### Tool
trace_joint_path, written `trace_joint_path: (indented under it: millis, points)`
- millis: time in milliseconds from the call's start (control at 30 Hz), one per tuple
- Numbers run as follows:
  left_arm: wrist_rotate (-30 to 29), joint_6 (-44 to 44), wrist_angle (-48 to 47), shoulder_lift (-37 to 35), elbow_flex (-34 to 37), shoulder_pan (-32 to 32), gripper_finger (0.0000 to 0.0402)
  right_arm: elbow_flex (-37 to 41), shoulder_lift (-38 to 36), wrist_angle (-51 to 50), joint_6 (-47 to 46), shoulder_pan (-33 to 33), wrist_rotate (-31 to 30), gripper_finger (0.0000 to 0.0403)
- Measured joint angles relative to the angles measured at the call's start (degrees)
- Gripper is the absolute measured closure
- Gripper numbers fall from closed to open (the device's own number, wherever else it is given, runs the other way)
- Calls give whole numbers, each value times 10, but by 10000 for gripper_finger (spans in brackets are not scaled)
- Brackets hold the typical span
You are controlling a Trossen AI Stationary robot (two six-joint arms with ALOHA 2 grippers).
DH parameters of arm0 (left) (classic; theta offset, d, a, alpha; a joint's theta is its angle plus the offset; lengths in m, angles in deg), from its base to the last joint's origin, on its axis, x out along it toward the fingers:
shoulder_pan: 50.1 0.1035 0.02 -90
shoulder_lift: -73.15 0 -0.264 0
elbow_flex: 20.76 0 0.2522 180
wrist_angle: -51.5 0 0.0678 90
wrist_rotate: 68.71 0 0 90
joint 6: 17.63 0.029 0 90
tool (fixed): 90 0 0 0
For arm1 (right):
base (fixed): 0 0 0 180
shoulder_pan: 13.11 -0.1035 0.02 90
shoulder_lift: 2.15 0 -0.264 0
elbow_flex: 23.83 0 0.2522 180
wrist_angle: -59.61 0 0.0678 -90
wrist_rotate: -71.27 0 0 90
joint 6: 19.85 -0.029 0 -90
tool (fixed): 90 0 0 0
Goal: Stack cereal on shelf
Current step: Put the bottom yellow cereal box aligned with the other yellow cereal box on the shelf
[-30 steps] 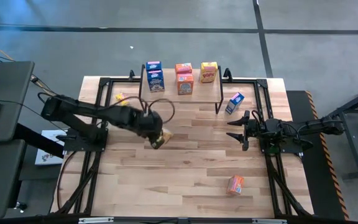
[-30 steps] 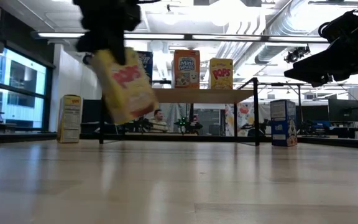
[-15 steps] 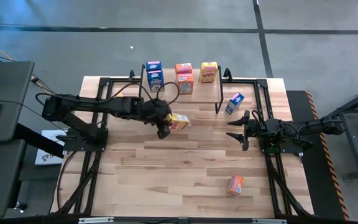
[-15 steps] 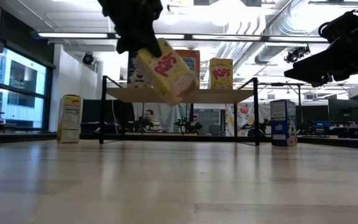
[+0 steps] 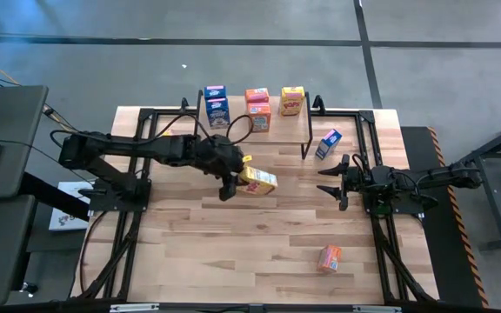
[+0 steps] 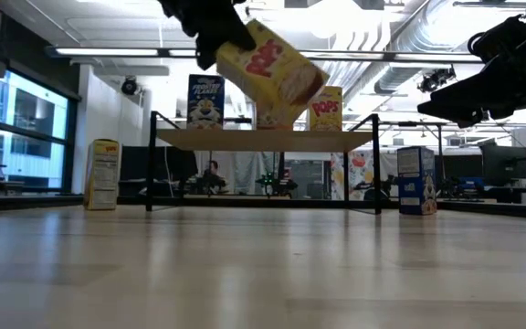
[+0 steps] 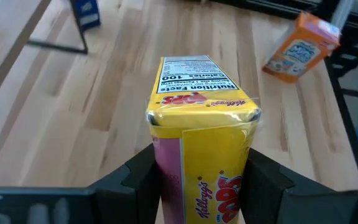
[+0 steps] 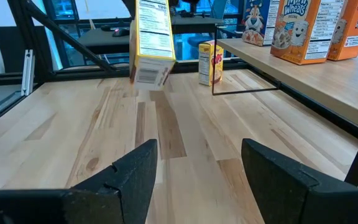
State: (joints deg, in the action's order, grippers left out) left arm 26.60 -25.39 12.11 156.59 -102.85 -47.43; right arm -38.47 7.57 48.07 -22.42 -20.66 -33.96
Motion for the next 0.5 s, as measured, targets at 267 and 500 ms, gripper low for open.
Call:
trace_joint_path:
  millis: [267, 500]
  points:
    - [-7, 50, 8, 0, 0, -26, 241, 0, 0, 0, 0, 0, 0, 175]
    - [-13, 49, 7, 0, 0, -59, 241, 0, 0, 0, 0, 0, 0, 175]
